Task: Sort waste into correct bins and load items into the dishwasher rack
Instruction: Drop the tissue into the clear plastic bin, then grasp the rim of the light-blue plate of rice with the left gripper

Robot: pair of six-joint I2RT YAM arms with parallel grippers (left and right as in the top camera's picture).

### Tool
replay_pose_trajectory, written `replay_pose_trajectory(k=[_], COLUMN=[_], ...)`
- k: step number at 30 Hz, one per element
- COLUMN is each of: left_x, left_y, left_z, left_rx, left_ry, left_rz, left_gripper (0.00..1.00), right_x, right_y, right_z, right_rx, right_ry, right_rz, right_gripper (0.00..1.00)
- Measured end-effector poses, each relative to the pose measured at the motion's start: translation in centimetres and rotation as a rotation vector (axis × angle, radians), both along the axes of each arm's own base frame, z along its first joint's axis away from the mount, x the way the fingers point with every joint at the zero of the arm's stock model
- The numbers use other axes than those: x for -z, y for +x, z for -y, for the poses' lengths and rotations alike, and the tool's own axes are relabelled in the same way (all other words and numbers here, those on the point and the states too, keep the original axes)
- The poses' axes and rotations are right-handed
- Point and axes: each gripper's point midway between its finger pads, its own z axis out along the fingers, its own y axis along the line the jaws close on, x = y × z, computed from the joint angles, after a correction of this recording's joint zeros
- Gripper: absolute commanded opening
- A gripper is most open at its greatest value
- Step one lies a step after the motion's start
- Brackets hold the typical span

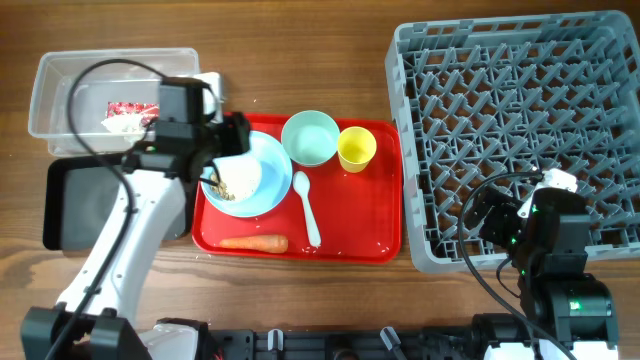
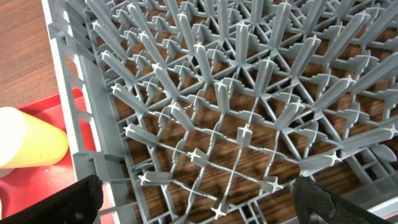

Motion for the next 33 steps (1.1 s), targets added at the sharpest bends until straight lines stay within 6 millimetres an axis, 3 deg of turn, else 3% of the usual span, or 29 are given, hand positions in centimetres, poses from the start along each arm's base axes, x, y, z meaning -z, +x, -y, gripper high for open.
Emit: replay_pose_trajectory(k=[2,5,9,12,16,18,24,33], left_x=[2.0,5.7,9.1,10.3,11.6,11.7,11.3,5.4], left_y=[-0.9,-2.0,-2.6,-2.9,-3.4,-3.6,-4.0,-6.5], left_z=[2.4,3.7,2.7,2.2,1.9,1.8,1.3,0.7], left_rx=[0.066,0.104,0.065,0.041,0.032,0.028,0.016,0.017], left_ry=[0.017,0.066,0.133,0.158,0.172,0.175,0.205,0.180], left_rz=[-0.066,-0.174,-0.276,-0.313,-0.361,-0.372,-0.379,-0.320], left_gripper=[0.49,0.43,0.40,0.37,0.12,0.04,0.04,0.04], right_x=[0.0,0.0,0.0,0.1,0.1,0.1,0.1,0.1], right_y=[0.0,0.0,0.0,-0.1,-0.1,-0.1,-0.1,-0.1], right_z=[0.0,0.0,0.0,0.0,0.0,0.0,0.0,0.0], right_rx=[0.000,0.000,0.000,0.000,0.000,0.000,0.000,0.000], right_ry=[0.000,0.000,0.000,0.000,0.000,0.000,0.000,0.000], right_rz=[0.000,-0.001,-0.002,-0.003,-0.004,-0.004,-0.004,-0.005], right_gripper=[1.00,1.00,1.00,1.00,1.00,1.00,1.00,1.00])
